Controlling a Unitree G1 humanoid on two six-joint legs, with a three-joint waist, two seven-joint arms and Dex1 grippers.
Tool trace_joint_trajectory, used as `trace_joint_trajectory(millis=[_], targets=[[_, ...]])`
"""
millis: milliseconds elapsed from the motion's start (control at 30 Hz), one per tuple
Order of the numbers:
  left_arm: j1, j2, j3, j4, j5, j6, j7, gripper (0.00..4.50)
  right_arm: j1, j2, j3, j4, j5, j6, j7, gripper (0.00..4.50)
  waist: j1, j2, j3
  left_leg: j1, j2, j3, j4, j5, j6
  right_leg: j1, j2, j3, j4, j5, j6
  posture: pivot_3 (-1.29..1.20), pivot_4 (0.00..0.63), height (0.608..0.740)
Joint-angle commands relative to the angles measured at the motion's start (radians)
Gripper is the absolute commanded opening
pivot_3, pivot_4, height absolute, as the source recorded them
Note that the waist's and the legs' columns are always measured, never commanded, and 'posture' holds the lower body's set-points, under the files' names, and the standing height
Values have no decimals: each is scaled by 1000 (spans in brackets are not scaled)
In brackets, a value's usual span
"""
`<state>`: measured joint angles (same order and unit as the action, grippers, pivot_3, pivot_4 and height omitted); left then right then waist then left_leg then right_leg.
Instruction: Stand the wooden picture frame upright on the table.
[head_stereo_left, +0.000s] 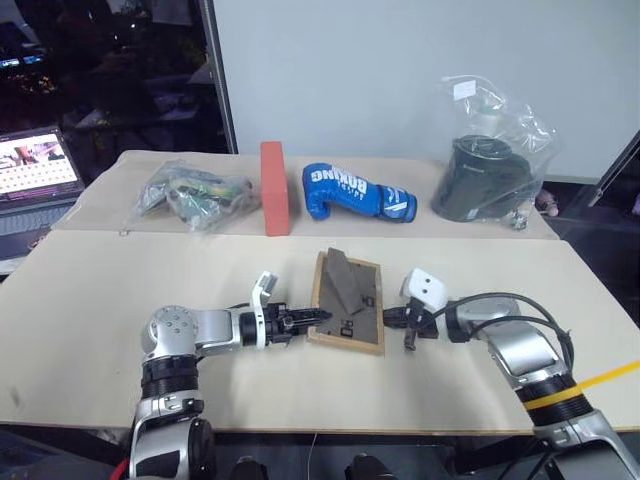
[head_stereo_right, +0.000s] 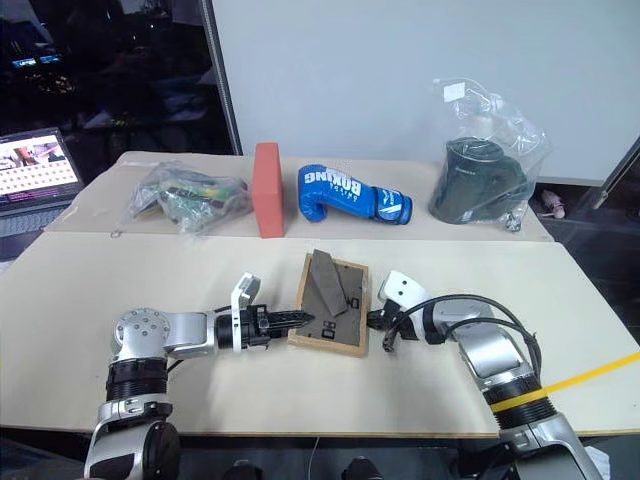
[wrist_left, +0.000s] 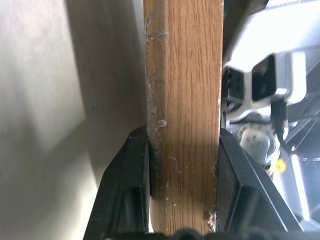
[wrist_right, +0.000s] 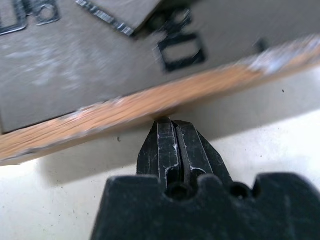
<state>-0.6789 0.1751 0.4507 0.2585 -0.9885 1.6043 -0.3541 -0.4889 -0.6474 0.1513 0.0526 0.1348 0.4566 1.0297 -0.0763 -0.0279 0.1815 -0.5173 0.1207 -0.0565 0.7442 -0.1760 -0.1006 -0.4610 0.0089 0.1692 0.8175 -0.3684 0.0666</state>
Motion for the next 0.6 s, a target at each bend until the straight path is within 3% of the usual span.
trace_joint_trajectory(millis=[33, 133, 233, 433, 600], targets=[[-88, 1, 89, -32, -76, 1, -10, 1116, 13, -93, -175, -31, 104, 81, 20, 0, 11, 0, 1, -5, -1, -1, 1, 0, 0, -3, 0, 0, 0, -1, 1, 0, 150, 657], [-121, 11, 96, -50, -75, -3, -5, 1116, -32, -115, -282, -92, 250, 229, 32, 0, 7, 0, 1, -9, -2, -1, 1, 0, 0, -6, 0, 1, -2, 0, 1, 0, 150, 657], [-144, 19, 77, -65, -57, -12, -2, 1116, -107, -116, -321, -160, 365, 349, 33, 763, 1, 2, 3, -8, -2, -1, -2, 0, 0, -6, 0, 1, -3, 0, 1, 0, 150, 657], [-184, 13, 35, -102, -50, -33, 3, 1116, -320, -24, -268, -149, 400, 418, -76, 2888, 4, 2, 4, -6, -2, -2, -6, 1, 0, -5, 0, 0, -6, 0, 1, 0, 150, 657], [-202, 14, -1, -98, -32, -66, 1, 1116, -317, 32, -115, -79, 316, 344, -73, 4447, 13, 2, 4, -5, -2, -3, -12, 1, 0, -1, 0, -1, -14, 2, -2, 0, 150, 657]])
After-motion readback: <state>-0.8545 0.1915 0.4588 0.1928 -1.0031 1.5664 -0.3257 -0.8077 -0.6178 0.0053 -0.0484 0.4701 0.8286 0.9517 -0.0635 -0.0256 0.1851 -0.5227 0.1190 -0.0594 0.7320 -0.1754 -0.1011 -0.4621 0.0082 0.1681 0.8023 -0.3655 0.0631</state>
